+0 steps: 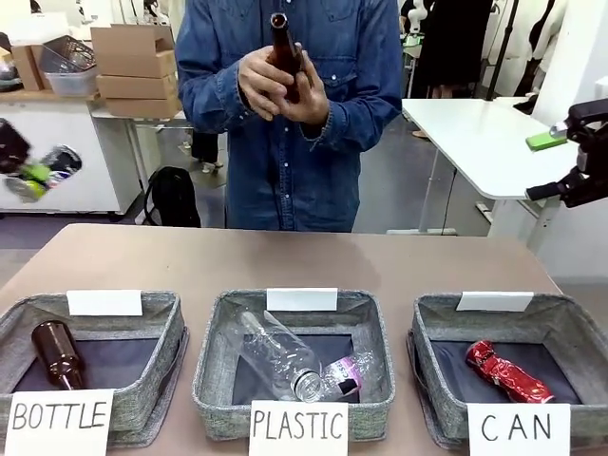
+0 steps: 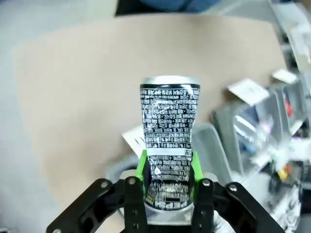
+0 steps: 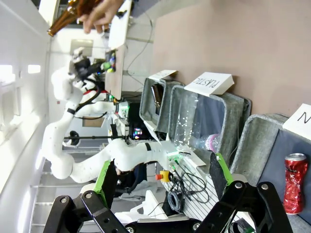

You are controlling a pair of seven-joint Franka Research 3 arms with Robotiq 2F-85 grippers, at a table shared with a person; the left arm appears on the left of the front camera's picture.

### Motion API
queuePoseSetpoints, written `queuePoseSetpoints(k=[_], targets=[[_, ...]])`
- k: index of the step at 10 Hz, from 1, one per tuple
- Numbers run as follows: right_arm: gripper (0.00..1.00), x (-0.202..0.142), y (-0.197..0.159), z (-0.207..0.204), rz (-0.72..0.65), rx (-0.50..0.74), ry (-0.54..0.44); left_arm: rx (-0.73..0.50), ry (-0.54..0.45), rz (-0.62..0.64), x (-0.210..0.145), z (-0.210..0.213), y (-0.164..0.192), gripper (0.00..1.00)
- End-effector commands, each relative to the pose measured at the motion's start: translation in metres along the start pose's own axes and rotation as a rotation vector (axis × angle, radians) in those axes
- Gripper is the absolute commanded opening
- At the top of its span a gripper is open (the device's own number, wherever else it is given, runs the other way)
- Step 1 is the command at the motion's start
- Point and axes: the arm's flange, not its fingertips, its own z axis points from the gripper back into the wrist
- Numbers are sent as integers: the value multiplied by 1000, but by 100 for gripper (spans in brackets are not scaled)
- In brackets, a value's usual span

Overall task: Sort the can waste into the basket.
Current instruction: Pick up the can waste from the table and place it in the right Fabric basket.

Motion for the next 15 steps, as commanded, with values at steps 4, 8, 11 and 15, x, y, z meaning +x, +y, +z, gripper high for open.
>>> queuePoseSetpoints(k=[4, 8, 11, 15], targets=[[100, 0, -1, 1, 25, -3, 7, -412, -163, -286, -71, 128, -1, 0], [100, 0, -1, 1, 25, -3, 7, -556, -288, -370, -126, 188, 7, 0], [100, 0, -1, 1, 25, -3, 7, -598, -304, -381, -140, 187, 13, 0], [100, 0, -1, 1, 25, -3, 7, -581, -270, -364, -128, 185, 19, 0]])
